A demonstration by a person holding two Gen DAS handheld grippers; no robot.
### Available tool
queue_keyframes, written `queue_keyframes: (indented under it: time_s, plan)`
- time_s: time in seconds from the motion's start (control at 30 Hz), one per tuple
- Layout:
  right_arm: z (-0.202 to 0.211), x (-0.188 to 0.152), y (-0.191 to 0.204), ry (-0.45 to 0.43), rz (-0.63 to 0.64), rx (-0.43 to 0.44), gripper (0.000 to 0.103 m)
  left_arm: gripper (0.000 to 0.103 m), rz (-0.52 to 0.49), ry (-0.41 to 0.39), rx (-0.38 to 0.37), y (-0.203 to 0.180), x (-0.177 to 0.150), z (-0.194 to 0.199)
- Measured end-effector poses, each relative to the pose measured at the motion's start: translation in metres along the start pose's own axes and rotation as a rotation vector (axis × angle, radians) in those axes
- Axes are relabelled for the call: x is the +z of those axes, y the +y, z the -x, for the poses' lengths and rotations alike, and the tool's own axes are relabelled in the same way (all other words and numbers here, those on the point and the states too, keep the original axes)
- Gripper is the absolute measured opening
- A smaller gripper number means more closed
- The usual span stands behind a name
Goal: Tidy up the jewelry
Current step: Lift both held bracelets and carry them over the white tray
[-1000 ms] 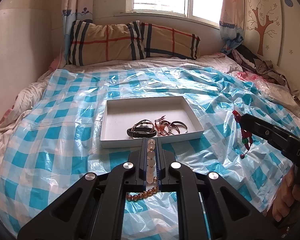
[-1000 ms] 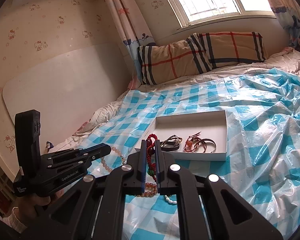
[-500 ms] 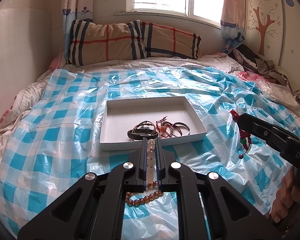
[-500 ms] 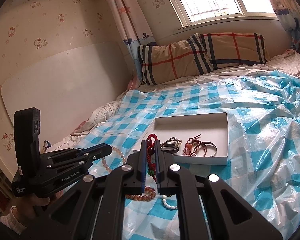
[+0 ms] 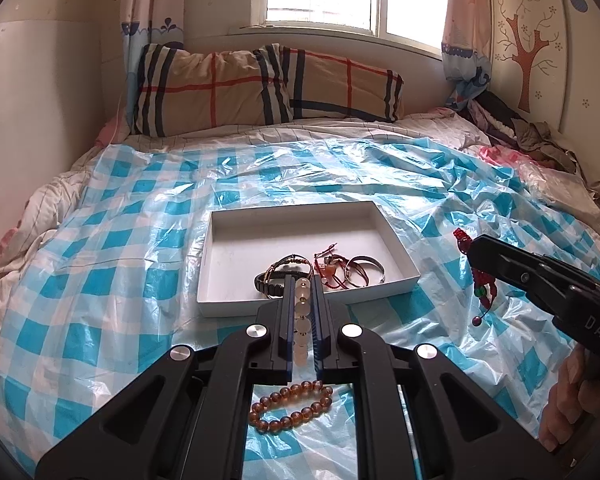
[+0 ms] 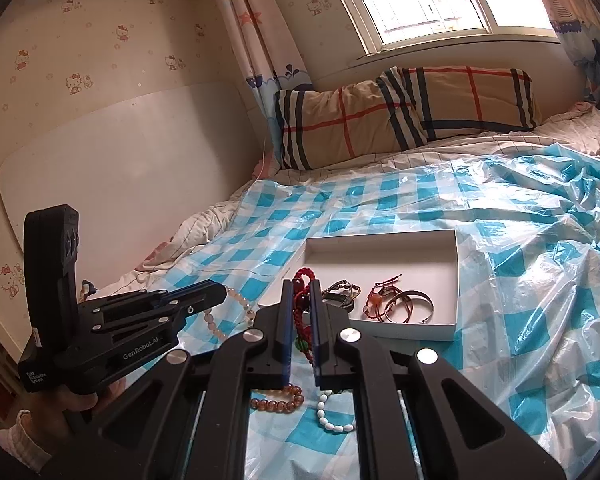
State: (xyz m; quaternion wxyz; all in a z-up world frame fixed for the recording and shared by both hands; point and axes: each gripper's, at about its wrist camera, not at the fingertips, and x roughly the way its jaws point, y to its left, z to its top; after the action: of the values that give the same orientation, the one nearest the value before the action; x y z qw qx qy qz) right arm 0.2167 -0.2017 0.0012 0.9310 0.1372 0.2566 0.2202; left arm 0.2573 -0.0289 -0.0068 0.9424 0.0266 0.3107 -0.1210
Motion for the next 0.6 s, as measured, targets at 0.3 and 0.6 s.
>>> queue_keyframes:
  time_s: [0.3, 0.6]
  plan:
    - [-0.013, 0.003, -0.006, 0.001, 0.006, 0.002, 0.009, 0.007, -0.01, -0.01, 0.002, -0.001, 0.007, -0.014]
    - [-0.025, 0.007, -0.015, -0.014, 0.011, 0.003, 0.009, 0.007, -0.024, -0.024, 0.005, -0.005, 0.013, -0.025]
